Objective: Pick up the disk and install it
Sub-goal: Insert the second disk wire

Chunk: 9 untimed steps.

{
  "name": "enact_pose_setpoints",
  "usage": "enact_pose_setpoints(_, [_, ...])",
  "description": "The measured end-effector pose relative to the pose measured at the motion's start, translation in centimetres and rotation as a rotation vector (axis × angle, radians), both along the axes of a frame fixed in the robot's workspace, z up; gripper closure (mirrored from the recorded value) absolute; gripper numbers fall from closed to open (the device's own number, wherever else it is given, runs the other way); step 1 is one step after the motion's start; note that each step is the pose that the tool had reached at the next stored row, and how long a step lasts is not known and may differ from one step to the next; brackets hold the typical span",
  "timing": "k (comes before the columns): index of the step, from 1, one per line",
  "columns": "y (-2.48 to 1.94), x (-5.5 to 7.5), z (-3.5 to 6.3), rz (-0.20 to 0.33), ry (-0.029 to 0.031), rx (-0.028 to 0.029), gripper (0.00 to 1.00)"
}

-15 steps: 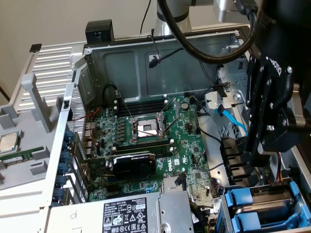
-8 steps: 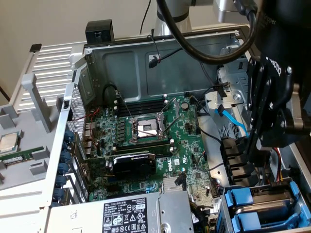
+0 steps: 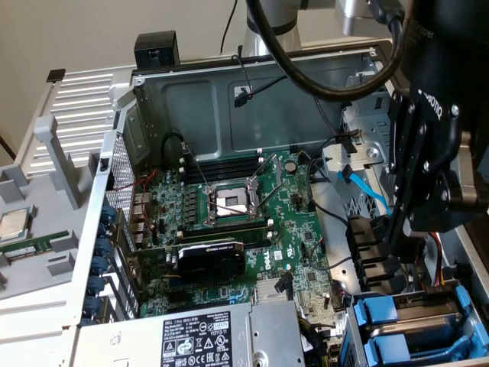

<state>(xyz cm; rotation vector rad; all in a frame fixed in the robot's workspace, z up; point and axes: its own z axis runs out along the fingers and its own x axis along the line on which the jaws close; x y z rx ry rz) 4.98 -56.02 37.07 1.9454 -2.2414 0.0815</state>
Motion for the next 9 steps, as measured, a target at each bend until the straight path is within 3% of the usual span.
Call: enact_pose_setpoints(9, [-0.09, 0.01, 0.27, 0.000, 0.0000, 0.0001, 0.84])
